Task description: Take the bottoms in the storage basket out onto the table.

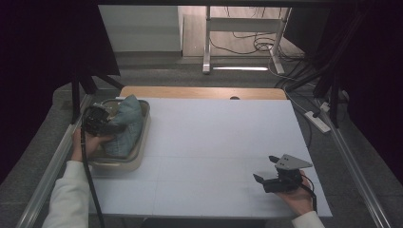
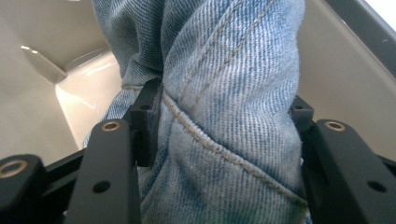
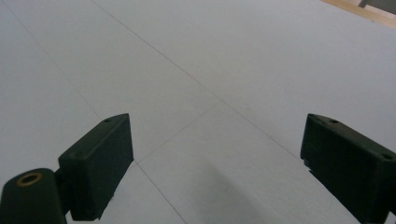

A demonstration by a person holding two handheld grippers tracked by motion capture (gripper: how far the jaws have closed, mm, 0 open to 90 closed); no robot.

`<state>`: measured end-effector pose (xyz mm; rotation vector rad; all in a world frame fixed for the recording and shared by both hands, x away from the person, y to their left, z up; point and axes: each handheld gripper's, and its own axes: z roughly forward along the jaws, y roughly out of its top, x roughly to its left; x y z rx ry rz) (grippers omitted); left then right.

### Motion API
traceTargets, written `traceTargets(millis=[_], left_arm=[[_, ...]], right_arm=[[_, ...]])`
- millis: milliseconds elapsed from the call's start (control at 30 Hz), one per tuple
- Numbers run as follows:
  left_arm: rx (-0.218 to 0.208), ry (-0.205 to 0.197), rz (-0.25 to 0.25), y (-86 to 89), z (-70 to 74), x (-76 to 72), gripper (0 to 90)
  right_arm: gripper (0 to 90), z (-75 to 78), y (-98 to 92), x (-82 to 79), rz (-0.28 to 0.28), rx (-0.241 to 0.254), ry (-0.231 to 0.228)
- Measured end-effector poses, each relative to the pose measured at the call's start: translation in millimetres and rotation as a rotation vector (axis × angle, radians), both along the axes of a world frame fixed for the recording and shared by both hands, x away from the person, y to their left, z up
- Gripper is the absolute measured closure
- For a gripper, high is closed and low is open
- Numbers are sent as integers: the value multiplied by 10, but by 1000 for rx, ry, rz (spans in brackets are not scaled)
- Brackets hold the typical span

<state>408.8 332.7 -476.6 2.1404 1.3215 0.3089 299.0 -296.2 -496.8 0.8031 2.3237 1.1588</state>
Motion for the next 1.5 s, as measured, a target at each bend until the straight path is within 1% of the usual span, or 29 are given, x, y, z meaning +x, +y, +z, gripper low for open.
traceTargets(millis=[100, 200, 267, 400, 533, 700, 833, 1133, 1200, 1367, 1500], left_arm=[[-9, -8, 4, 8, 20, -18, 484], [13, -31, -6, -44, 92, -48, 493], [10, -49, -11, -70, 128, -62, 502], [1, -53, -12, -63, 129, -62, 513], [-30, -62, 11, -9, 127, -73, 528], [-59, -83, 23, 35, 154, -98, 532], [-87, -104, 25, 71, 193, -125, 533], [-169, -172, 33, 164, 308, -209, 534], [-187, -182, 32, 186, 325, -223, 534], [-215, -208, 37, 225, 354, -253, 536], [-235, -218, 36, 244, 369, -268, 538]], right_arm=[[94, -1, 1, -1, 1, 0, -1], [93, -5, 3, 1, -3, -1, 0], [94, -9, 5, 4, -3, 1, 1], [93, -1, -1, 0, -1, 0, -2], [94, 2, -4, -2, -3, 4, -1], [94, -1, -6, 0, -4, 2, -1], [94, 1, -5, 0, -2, 1, -1], [93, -3, -3, 1, -3, 2, -1], [93, -1, -4, 1, -2, 0, -1], [94, -2, -2, 1, -3, 0, -1], [94, -3, -2, 2, -5, 2, -1]])
